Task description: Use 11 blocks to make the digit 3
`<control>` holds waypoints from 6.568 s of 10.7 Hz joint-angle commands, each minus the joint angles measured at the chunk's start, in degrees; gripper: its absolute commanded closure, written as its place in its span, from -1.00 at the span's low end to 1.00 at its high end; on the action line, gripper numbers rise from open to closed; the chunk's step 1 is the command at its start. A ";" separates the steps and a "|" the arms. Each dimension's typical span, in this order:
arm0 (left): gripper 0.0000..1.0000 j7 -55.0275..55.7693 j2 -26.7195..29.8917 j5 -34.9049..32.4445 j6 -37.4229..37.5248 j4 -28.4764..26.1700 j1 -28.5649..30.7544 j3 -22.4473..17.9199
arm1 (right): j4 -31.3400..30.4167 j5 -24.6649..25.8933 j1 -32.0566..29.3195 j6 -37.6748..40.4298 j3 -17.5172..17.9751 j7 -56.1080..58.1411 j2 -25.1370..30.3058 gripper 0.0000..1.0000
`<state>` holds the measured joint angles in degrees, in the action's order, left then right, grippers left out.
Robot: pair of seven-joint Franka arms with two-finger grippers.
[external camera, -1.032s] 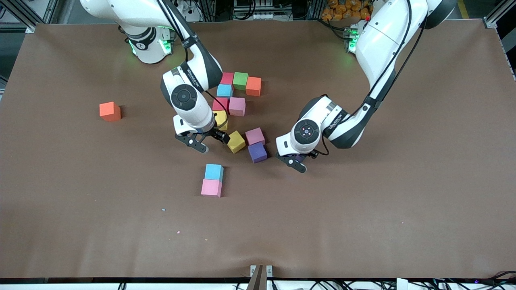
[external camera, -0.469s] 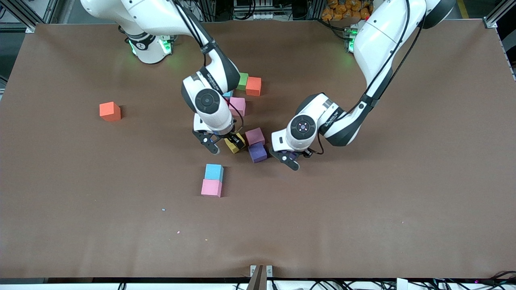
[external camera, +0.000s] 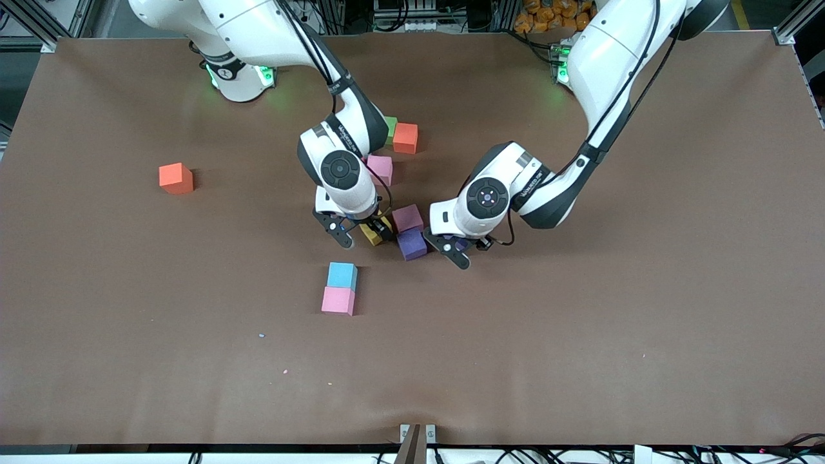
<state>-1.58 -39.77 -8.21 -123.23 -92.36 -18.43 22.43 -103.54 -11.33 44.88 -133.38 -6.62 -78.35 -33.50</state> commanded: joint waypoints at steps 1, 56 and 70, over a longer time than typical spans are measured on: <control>1.00 -2.20 0.74 1.35 0.45 -0.01 0.33 0.25 | 3.33 -0.27 0.21 0.23 -0.06 -1.89 -2.79 -1.00; 1.00 -33.49 -0.57 -3.91 4.76 0.25 -9.60 11.24 | -13.53 10.79 -16.58 10.51 -0.50 63.94 16.19 -1.00; 1.00 -20.76 -5.85 -12.97 -0.60 -0.62 -12.85 10.80 | -13.62 11.24 -16.58 10.43 -0.41 63.94 15.84 -1.00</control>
<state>-24.80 -45.03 -19.25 -122.42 -93.17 -30.79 33.38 -116.14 -1.08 28.87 -123.24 -7.60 -14.57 -18.97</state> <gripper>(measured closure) 0.441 0.000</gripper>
